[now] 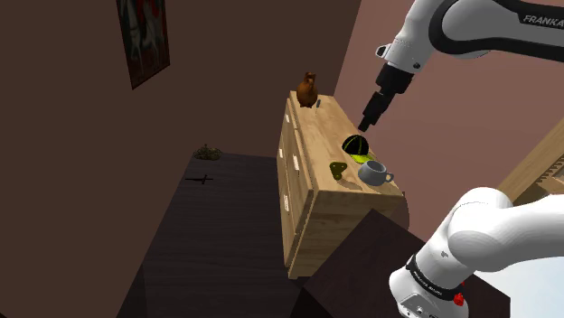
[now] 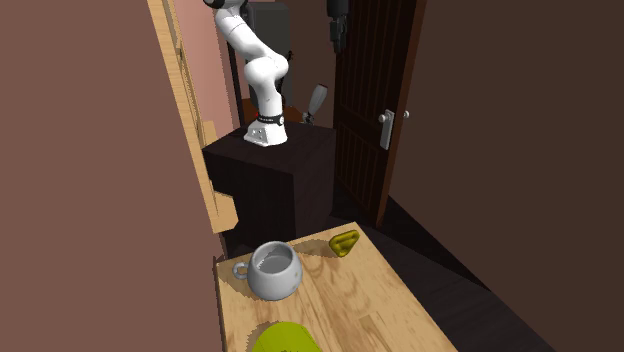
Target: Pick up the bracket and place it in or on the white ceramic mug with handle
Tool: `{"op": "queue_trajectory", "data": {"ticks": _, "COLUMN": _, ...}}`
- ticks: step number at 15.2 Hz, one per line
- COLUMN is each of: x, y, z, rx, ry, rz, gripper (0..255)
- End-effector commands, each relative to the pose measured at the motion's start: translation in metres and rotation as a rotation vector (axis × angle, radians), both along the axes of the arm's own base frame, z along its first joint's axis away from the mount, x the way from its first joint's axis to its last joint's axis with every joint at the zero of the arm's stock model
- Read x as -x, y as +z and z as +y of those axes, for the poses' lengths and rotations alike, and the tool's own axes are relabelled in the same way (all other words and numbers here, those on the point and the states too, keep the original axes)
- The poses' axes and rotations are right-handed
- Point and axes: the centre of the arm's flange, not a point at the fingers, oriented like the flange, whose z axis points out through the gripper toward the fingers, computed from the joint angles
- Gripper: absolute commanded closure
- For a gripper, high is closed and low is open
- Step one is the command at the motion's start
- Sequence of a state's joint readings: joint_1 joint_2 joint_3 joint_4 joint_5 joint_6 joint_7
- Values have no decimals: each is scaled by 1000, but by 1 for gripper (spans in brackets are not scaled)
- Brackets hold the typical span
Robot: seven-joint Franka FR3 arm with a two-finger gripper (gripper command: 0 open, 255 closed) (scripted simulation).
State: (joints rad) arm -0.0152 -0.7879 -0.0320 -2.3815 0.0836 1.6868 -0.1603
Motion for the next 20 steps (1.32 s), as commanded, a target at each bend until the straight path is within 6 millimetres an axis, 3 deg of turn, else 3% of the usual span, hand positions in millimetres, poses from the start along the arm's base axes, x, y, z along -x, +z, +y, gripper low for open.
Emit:
{"op": "queue_trajectory", "data": {"ticks": 1, "x": 0, "y": 0, "z": 0, "rx": 0, "ry": 0, "rz": 0, "gripper": 0}}
{"op": "queue_trajectory", "data": {"ticks": 11, "x": -70, "y": -87, "z": -67, "rx": 9, "ry": -164, "rz": 24, "gripper": 0}}
{"op": "queue_trajectory", "data": {"ticks": 20, "x": -121, "y": -166, "z": -137, "rx": 17, "ry": -312, "rz": 45, "gripper": 0}}
